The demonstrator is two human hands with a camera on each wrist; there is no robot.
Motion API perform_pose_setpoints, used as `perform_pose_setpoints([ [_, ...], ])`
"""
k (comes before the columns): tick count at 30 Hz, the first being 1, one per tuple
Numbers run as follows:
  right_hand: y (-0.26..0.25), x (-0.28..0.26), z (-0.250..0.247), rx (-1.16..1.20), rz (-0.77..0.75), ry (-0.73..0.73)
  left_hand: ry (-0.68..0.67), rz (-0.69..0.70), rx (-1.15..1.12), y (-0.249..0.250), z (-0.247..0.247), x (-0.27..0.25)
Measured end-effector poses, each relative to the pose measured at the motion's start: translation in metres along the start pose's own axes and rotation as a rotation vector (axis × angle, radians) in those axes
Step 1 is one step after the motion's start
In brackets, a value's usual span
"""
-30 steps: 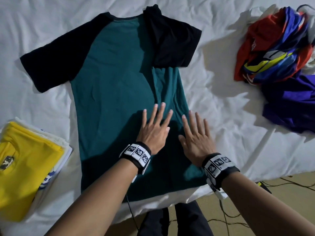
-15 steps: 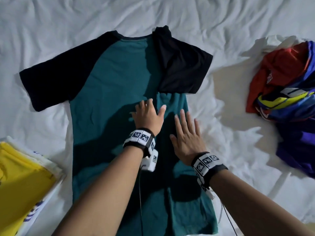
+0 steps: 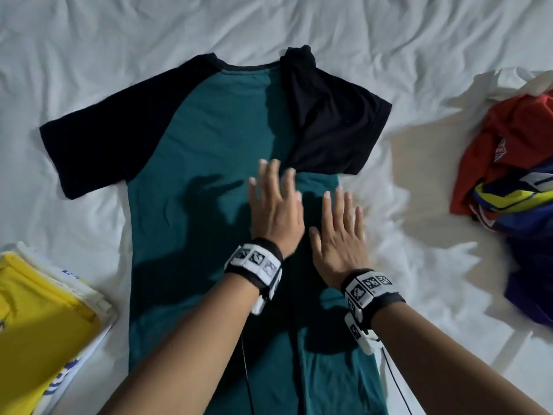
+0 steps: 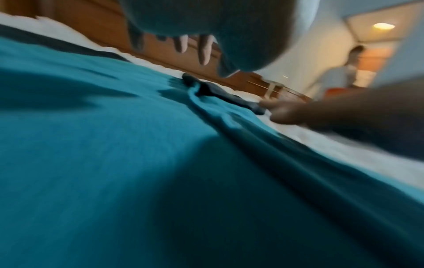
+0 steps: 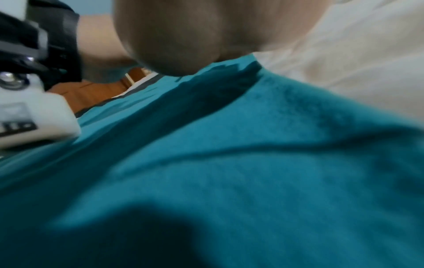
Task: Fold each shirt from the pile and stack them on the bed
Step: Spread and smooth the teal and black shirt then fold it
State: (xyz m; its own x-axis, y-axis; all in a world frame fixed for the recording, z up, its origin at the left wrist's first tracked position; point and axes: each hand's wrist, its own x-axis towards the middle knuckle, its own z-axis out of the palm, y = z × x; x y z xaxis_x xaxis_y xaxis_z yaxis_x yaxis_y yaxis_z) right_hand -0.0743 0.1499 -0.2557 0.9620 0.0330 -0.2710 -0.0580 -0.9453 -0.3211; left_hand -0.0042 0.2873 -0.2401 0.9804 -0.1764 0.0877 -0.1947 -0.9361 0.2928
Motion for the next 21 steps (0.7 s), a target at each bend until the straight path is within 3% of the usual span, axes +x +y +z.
perform_pose_setpoints([
  [2,0.009,-0.006,0.005,-0.039,-0.082,-0.042,-0.227,0.232,0.093,-0.001,0.010,-0.025],
  [4,0.020,-0.011,0.008,-0.051,-0.058,-0.116,-0.360,0.257,0.180,-0.018,0.020,-0.040],
  [7,0.022,-0.011,0.005,-0.042,-0.013,-0.161,-0.398,0.081,0.220,-0.037,0.015,-0.038],
  [10,0.006,-0.009,-0.006,-0.019,-0.028,-0.083,-0.358,-0.144,0.134,-0.045,-0.008,-0.034],
  [14,-0.028,0.014,-0.016,0.000,-0.170,0.034,-0.233,-0.413,0.054,-0.074,-0.037,-0.035],
  [21,-0.125,0.094,-0.024,-0.011,-0.353,0.047,-0.123,-0.827,0.018,-0.145,-0.087,-0.021],
])
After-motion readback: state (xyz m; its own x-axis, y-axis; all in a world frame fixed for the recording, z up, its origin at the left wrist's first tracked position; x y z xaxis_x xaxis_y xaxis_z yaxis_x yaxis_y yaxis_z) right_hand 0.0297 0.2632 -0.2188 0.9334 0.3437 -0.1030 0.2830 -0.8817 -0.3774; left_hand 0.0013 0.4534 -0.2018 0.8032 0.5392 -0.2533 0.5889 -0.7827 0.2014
